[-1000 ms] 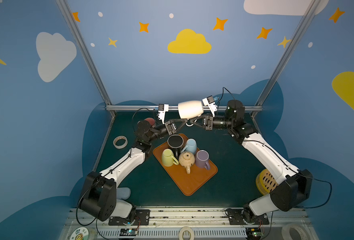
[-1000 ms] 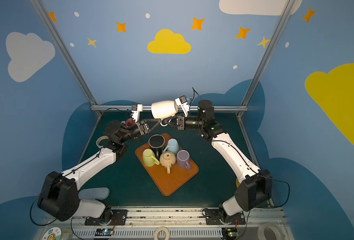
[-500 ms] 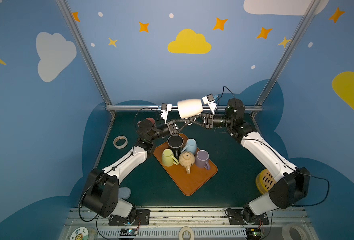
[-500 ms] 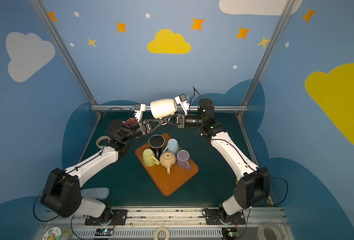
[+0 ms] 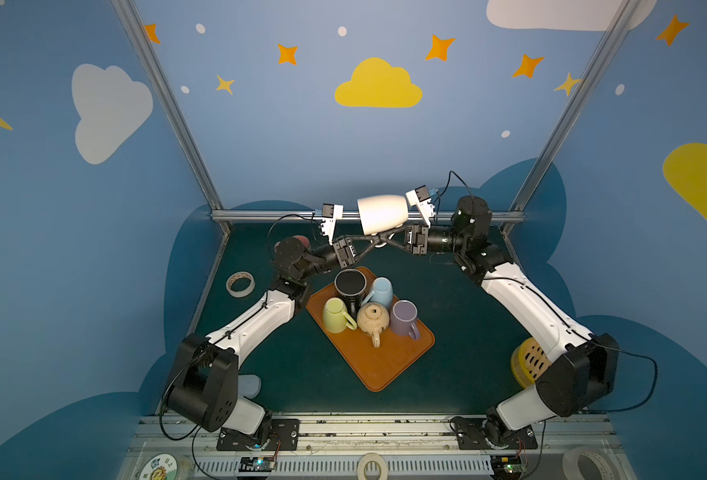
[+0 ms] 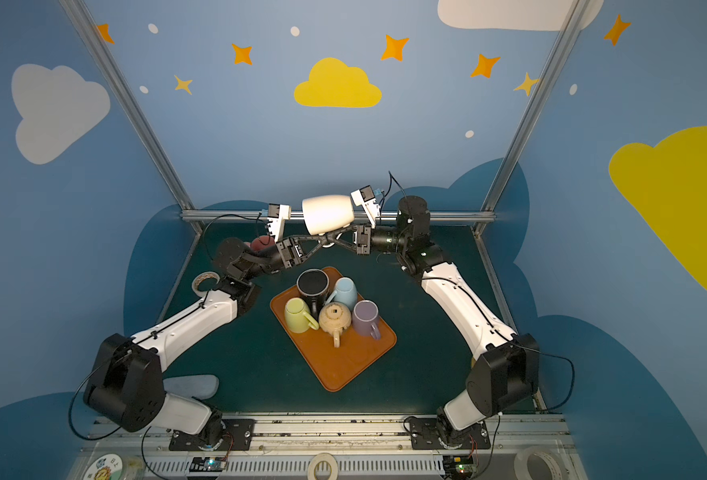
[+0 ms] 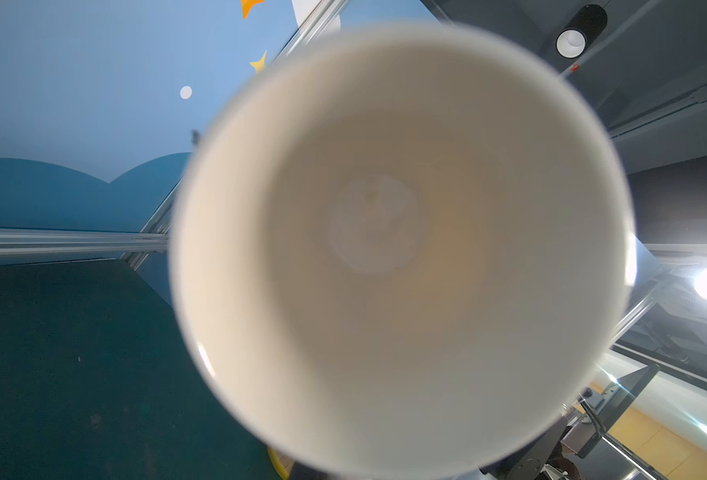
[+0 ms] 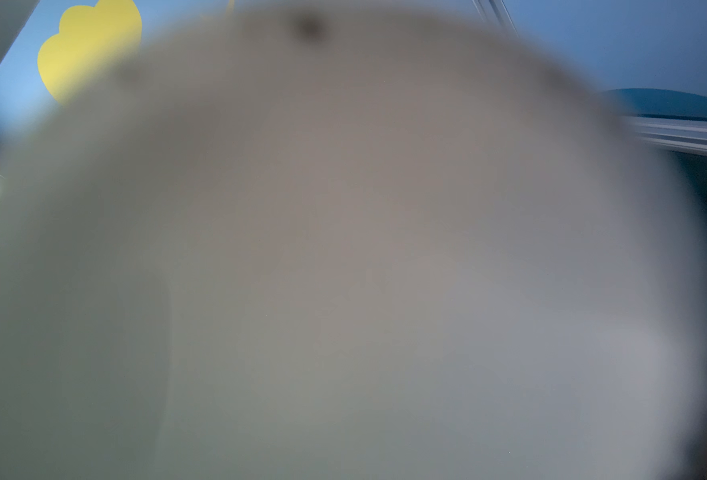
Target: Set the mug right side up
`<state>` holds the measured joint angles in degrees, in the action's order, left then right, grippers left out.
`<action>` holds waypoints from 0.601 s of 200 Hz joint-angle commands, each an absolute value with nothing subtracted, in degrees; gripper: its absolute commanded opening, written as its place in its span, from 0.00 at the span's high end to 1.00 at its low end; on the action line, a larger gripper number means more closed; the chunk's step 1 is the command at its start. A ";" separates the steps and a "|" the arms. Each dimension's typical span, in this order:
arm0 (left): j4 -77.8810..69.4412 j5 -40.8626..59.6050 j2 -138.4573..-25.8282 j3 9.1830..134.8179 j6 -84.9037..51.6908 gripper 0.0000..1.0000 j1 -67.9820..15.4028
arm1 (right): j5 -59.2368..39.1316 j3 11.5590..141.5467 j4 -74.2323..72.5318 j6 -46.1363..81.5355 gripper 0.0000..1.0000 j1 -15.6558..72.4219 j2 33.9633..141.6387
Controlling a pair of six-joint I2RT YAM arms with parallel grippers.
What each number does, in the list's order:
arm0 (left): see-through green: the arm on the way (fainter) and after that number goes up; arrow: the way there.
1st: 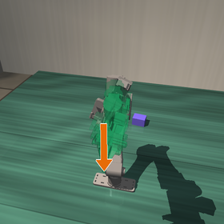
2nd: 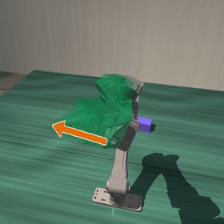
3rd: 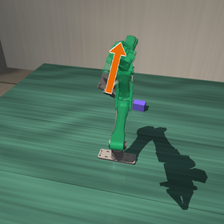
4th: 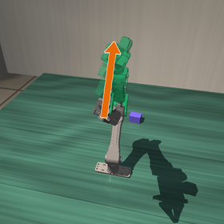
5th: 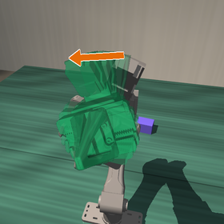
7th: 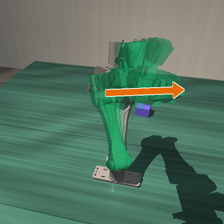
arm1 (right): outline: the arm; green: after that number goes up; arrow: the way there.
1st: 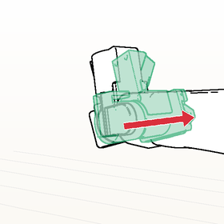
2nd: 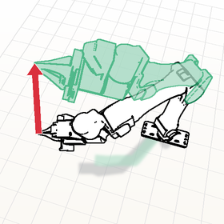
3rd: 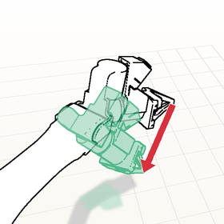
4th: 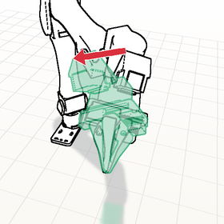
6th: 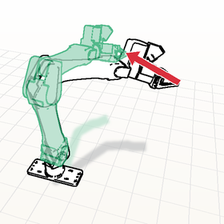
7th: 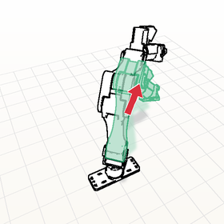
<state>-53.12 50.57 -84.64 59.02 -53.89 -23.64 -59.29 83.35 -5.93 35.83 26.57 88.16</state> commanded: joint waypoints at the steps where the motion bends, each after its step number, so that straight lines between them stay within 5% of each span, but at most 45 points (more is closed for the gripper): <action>1: -53.71 50.23 -84.29 59.15 -53.94 0.96 -24.15 | -60.39 83.59 -11.43 33.93 1.00 26.98 88.12; 36: -50.34 49.19 -83.94 59.06 -51.67 0.96 -24.55 | -60.38 83.40 -11.62 33.84 1.00 27.04 87.81; 85: -48.42 47.31 -84.02 58.97 -50.82 0.70 -24.70 | -60.69 83.23 -11.74 33.94 1.00 27.33 88.02; 120: -48.87 47.53 -85.05 59.63 -51.12 0.71 -25.18 | -60.65 82.49 -12.37 34.10 1.00 27.54 88.07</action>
<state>-49.06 47.48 -84.62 58.98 -51.66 -24.47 -59.18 82.83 -7.03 35.53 26.61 88.27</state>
